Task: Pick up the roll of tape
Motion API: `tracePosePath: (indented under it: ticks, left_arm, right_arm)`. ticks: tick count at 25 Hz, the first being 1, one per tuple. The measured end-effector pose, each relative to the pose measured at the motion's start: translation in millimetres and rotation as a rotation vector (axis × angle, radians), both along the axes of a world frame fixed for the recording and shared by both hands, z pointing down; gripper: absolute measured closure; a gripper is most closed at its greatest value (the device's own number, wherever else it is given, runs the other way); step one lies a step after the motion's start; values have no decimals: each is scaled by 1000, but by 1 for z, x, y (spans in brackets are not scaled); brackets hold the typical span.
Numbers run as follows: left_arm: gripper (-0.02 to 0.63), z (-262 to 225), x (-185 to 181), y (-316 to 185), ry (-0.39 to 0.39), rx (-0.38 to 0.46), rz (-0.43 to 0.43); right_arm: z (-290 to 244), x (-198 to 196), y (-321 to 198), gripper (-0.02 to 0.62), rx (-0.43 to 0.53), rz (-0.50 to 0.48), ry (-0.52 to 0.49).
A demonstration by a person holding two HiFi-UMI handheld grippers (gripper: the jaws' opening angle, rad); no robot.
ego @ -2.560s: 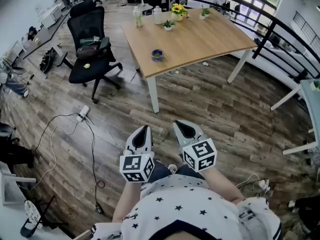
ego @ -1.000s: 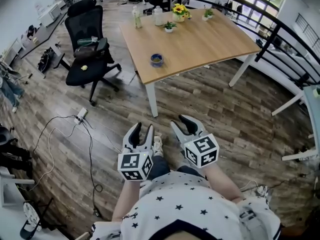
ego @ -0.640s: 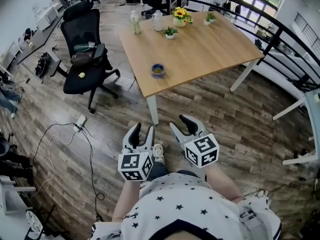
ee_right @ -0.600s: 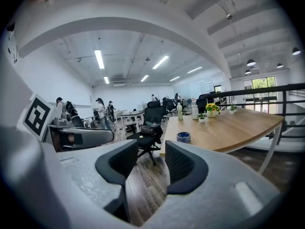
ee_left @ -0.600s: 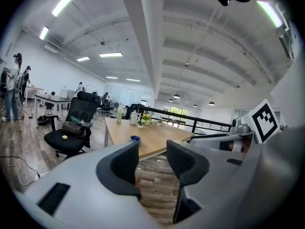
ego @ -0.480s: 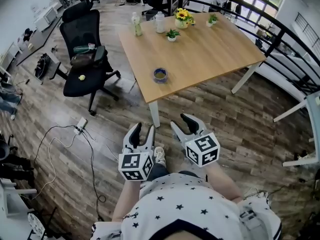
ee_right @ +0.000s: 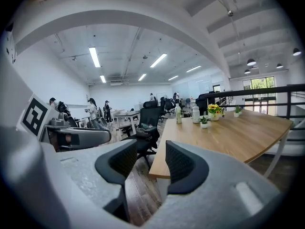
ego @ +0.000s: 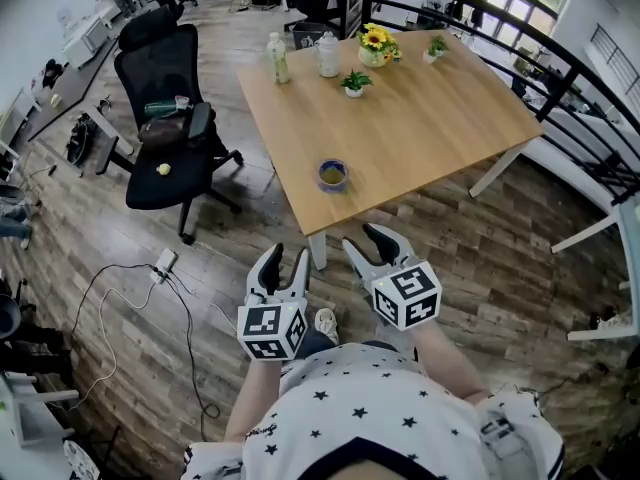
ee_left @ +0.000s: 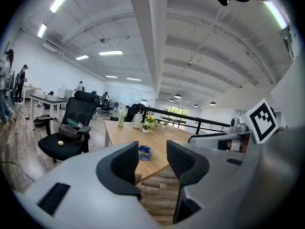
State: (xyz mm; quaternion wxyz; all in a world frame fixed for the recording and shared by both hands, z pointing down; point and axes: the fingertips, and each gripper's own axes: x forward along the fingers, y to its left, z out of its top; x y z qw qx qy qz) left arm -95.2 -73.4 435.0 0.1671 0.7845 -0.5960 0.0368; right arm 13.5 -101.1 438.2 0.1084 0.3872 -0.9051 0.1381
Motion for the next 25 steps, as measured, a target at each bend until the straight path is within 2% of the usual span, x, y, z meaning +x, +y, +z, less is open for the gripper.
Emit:
tracePosePath:
  ticks: [9,25]
  left_arm:
    - [430,3,-18,-54,2,-9,13]
    - [430,18,-36,-131,3,-41,64]
  right_arm:
    - [3,-19,-56,428,-10,12,18]
    - [22,-31,-135,428,-45,74,25]
